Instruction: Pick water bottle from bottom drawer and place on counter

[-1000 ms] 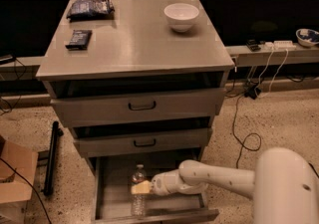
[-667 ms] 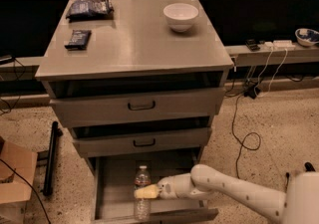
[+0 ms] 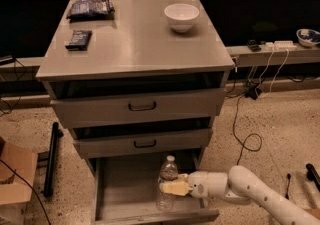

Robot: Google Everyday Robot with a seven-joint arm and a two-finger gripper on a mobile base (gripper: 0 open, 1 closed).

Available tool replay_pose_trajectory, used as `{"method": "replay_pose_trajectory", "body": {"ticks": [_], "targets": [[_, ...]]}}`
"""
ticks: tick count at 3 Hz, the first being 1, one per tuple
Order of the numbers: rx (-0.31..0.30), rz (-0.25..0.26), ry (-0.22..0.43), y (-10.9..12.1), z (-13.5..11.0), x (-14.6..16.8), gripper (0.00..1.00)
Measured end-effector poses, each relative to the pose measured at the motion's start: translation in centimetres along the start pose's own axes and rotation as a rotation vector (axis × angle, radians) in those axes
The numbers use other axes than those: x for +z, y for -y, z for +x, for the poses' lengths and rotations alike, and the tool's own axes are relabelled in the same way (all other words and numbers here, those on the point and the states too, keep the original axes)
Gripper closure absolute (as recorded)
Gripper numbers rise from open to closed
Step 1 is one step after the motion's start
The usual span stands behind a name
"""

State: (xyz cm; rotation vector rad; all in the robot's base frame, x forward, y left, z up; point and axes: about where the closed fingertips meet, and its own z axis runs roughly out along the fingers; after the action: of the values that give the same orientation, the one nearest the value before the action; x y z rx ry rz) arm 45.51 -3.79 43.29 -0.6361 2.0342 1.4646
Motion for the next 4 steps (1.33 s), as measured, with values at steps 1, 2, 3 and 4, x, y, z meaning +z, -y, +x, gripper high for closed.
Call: {"method": "replay_pose_trajectory", "body": {"ticks": [1,2,3,4], "targets": [[-0.135,0.042,0.055,-2.6,-4.0,-5.2,1.0],[-0.289,0.124,0.077,-7.1,-8.7,-10.3,1.0],[-0.42,0.239,0.057,-12.1,-12.7,-13.1,1.0],[-0.523,0.372,0.014,-17.3,-17.1,-14.1,1.0]]}}
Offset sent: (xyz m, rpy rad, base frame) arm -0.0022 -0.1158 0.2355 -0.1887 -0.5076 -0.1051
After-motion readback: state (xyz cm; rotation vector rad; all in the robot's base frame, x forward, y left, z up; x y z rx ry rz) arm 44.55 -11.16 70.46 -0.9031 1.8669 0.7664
